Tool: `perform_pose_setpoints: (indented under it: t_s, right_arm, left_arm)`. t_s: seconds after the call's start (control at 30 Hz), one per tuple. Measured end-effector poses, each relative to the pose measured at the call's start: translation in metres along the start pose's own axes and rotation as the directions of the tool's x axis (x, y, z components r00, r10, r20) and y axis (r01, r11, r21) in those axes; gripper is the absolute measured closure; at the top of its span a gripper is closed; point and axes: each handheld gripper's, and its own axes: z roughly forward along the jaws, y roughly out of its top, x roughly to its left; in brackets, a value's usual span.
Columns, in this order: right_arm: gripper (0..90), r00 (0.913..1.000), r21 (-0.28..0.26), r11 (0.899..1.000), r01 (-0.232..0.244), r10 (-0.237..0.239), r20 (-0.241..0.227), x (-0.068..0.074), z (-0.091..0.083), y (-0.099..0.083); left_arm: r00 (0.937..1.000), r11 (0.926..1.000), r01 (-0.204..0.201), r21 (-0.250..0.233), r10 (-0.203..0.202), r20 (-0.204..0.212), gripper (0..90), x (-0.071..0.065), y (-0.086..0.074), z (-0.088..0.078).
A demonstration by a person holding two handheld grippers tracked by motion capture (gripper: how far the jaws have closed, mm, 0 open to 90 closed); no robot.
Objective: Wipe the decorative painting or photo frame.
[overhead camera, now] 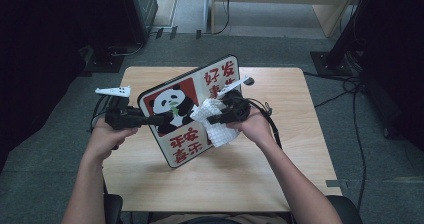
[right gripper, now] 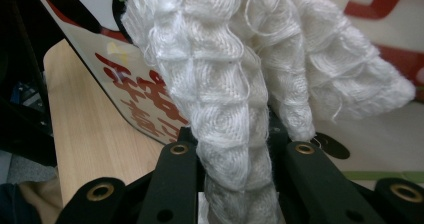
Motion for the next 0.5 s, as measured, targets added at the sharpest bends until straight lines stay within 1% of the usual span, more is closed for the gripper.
perform_pose_setpoints:
  t_s: [0.13,0.37,0.43,0.5]
  right_arm:
    - [75.9,1.0,0.003,1.0,-0.009,0.009,-0.004,0.0,0.005,-0.007]
    - [75.9,1.0,0.004,1.0,-0.007,0.007,-0.007,-0.002,0.014,-0.019]
    - [75.9,0.9998,0.008,1.0,-0.016,0.016,-0.008,-0.003,0.016,-0.022]
    - [75.9,0.9999,0.011,1.0,-0.009,0.009,-0.008,-0.003,0.018,-0.024]
  left_arm:
    - [1.0,1.0,-0.003,0.001,0.003,0.0,73.9,0.0,0.0,0.0]
    - [1.0,1.0,-0.005,0.003,0.005,0.001,73.8,0.0,0.0,0.0]
    - [1.0,1.0,-0.005,0.003,0.005,0.001,73.8,0.0,0.0,0.0]
    - [1.0,1.0,-0.006,0.003,0.006,0.001,73.8,0.0,0.0,0.0]
